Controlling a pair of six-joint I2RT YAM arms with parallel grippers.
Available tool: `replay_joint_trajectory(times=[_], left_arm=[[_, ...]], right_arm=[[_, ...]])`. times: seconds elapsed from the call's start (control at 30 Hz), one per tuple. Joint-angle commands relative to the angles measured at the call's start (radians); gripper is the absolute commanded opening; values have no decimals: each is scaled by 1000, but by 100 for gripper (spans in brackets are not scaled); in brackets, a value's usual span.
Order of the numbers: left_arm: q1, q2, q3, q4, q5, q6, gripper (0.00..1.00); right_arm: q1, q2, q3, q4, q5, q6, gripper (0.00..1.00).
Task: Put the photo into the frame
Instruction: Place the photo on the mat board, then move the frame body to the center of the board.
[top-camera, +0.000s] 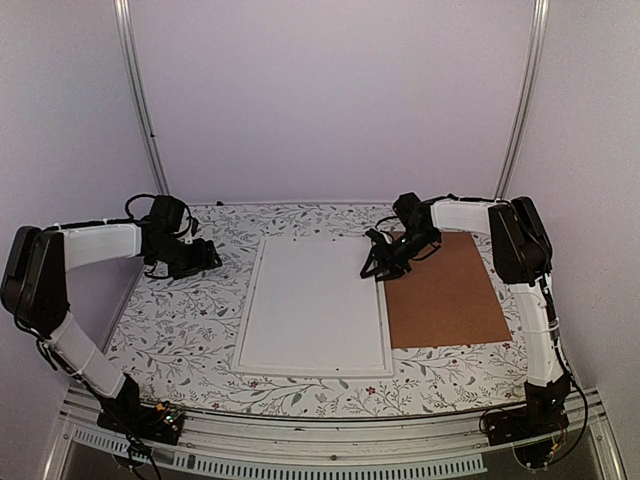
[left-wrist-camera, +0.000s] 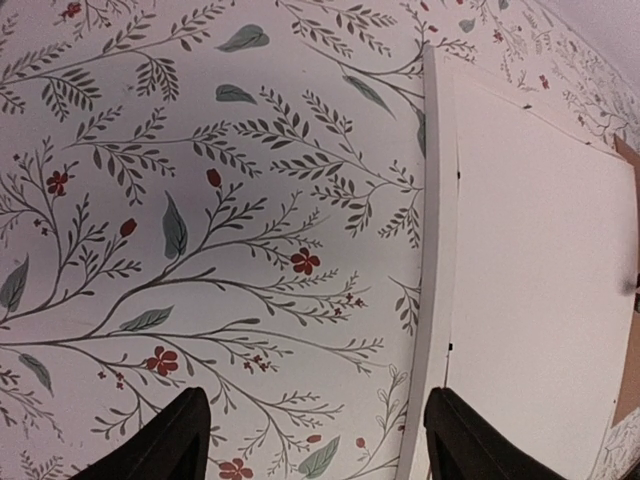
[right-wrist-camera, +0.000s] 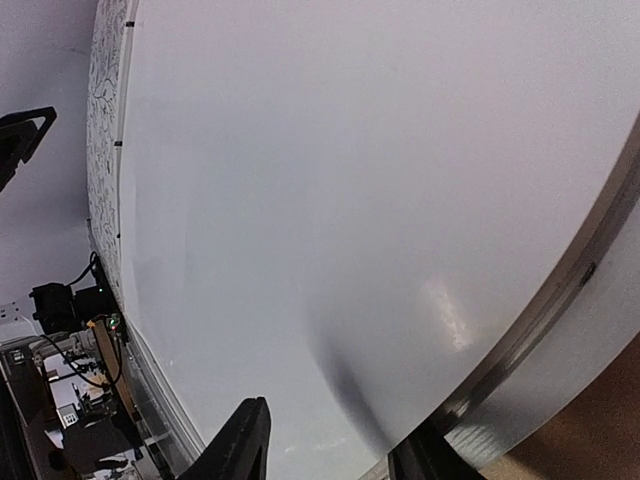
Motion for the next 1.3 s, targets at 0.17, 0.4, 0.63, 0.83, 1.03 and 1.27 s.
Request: replay_joint_trajectory(times=[0.17, 0.4, 0.63, 0.83, 1.03, 1.27], left_arm=[[-18, 5, 26, -15, -16, 13, 76], [-28, -48, 31, -31, -46, 16, 76], [-55, -154, 29, -28, -61, 50, 80], [-116, -249, 16, 10, -76, 62, 88], [-219, -284, 23, 26, -106, 42, 97], [-421, -240, 37, 109, -132, -38, 100]], right_arm=[[-6, -65, 17, -22, 99, 8, 48], [-15, -171, -34, -29, 260, 25, 55], [-63, -338, -184, -11, 463, 43, 59], [-195, -559, -432, 84, 587, 75, 60], [-386, -717, -651, 175, 626, 82, 66], [-525, -755, -771, 254, 575, 96, 67]])
